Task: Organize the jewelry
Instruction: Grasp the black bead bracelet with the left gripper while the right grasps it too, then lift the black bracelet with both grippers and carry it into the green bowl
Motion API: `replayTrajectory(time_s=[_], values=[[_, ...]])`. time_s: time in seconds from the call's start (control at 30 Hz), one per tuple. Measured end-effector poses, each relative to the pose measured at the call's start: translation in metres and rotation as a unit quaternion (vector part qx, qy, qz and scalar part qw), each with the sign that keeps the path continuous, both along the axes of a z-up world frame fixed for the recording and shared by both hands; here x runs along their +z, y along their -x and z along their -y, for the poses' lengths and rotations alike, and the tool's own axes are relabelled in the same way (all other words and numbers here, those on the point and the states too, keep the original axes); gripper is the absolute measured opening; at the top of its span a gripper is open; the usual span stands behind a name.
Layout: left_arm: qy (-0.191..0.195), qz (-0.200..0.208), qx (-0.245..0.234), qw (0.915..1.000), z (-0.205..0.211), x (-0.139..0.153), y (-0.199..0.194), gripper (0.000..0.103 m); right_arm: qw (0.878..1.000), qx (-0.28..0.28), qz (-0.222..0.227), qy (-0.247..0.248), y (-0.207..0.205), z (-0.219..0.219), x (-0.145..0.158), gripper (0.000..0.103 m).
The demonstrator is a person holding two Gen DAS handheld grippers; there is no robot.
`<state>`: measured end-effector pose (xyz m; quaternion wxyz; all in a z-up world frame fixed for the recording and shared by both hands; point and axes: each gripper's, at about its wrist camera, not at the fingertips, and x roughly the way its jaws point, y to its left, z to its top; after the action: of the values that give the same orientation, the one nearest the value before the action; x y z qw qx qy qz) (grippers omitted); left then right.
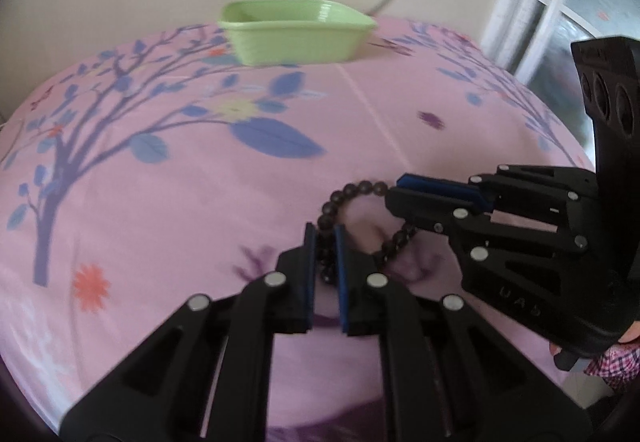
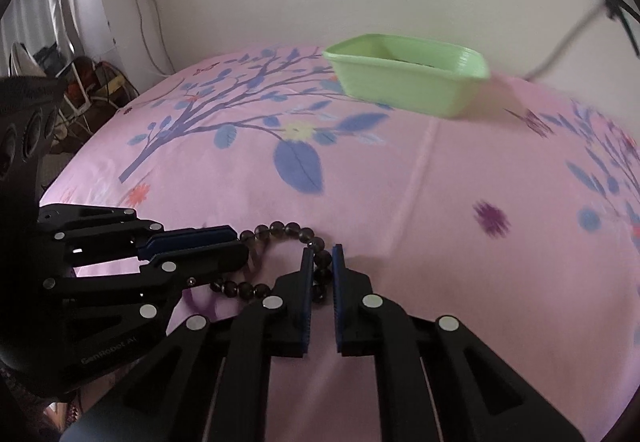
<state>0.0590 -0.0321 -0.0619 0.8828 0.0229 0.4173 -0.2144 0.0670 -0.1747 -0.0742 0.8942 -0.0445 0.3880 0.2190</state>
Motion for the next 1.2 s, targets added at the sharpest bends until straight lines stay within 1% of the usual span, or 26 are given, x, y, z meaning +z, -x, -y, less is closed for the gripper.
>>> replayTrajectory(time_s=[0.07,0.13,0.33,0.4,0.47,0.57,0.7,1.03,1.1,1.2], values=[[-0.004,0.005,-0.011,0.9999,0.011,0.0,0.01,0.009,1.0,-0.009,0.004,-0.005,0.014,0.014,0.0,0.0],[0.005,-0.004,-0.025,0.9997,0.022,-0.001,0.019,0.009,1.0,-0.02,0.005,-0.012,0.03,0.028,-0.002,0.0],[0.006,-0.006,-0.047,0.9989,0.048,-0.001,0.04,0.009,0.998,-0.051,0.007,-0.03,0.064,0.062,-0.006,0.0],[0.001,-0.004,-0.049,0.9988,0.054,-0.001,0.046,0.009,0.998,-0.059,0.011,-0.029,0.077,0.067,-0.008,0.0],[-0.017,0.008,-0.045,0.9988,0.061,-0.001,0.052,0.009,0.997,-0.064,0.016,-0.033,0.084,0.071,-0.009,0.0],[-0.041,0.022,-0.035,0.9983,0.067,-0.001,0.056,0.009,0.996,-0.067,0.016,-0.048,0.086,0.074,-0.011,0.0],[-0.055,0.032,-0.026,0.9977,0.07,-0.001,0.058,0.009,0.996,-0.068,0.015,-0.051,0.085,0.074,-0.012,0.0],[-0.062,0.041,-0.018,0.9971,0.069,-0.001,0.061,0.01,0.996,-0.066,0.007,-0.051,0.084,0.073,-0.012,0.0],[-0.066,0.046,-0.012,0.9967,0.069,-0.001,0.062,0.014,0.997,-0.065,0.007,-0.05,0.083,0.072,-0.013,0.0],[-0.065,0.054,-0.005,0.9964,0.068,-0.002,0.064,0.016,0.996,-0.065,0.011,-0.053,0.084,0.071,-0.015,0.0]])
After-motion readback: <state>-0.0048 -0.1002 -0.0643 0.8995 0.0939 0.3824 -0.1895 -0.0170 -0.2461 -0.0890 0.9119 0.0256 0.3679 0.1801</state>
